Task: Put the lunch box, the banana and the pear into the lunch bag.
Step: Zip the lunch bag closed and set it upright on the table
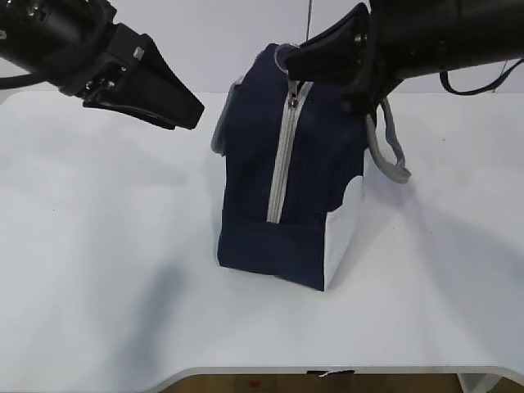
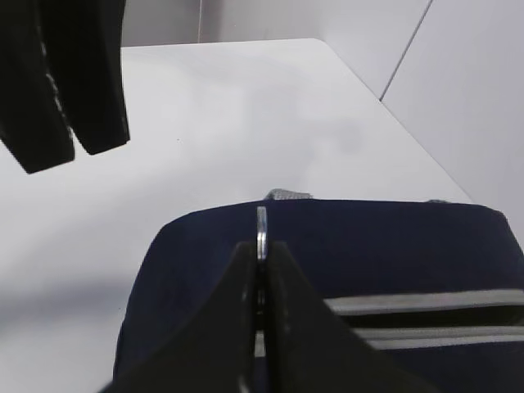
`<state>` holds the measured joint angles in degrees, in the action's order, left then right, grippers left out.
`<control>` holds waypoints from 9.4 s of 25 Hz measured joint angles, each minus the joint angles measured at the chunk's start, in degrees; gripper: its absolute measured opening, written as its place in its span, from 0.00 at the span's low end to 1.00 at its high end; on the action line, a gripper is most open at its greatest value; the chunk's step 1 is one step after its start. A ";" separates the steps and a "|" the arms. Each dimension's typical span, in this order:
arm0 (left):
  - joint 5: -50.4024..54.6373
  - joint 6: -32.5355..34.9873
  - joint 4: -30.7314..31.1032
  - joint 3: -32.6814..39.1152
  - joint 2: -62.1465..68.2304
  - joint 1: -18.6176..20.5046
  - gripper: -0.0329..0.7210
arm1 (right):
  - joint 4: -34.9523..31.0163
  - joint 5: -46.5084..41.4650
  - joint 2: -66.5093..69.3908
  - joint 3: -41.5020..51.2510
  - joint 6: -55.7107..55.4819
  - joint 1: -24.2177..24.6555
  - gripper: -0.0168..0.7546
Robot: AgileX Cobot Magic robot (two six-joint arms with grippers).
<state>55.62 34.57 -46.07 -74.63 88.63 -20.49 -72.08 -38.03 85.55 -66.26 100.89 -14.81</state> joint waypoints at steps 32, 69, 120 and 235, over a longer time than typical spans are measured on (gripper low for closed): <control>-10.58 13.25 -9.85 0.00 6.63 -1.75 0.47 | -5.26 1.25 2.32 -2.01 0.00 0.00 0.03; -5.21 14.67 -8.52 0.00 6.59 -1.75 0.03 | -6.32 4.05 2.54 -4.61 0.00 -0.11 0.03; 0.33 12.61 -4.01 0.03 4.94 -1.75 0.03 | 1.68 8.17 17.33 -18.24 -15.08 -0.19 0.03; -10.62 -2.65 -5.59 -30.96 29.68 0.09 0.15 | -16.82 -5.40 37.35 -27.99 -25.55 11.34 0.03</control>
<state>45.00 31.92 -51.66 -105.59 118.31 -20.40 -88.90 -43.42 122.90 -94.24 75.34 -3.46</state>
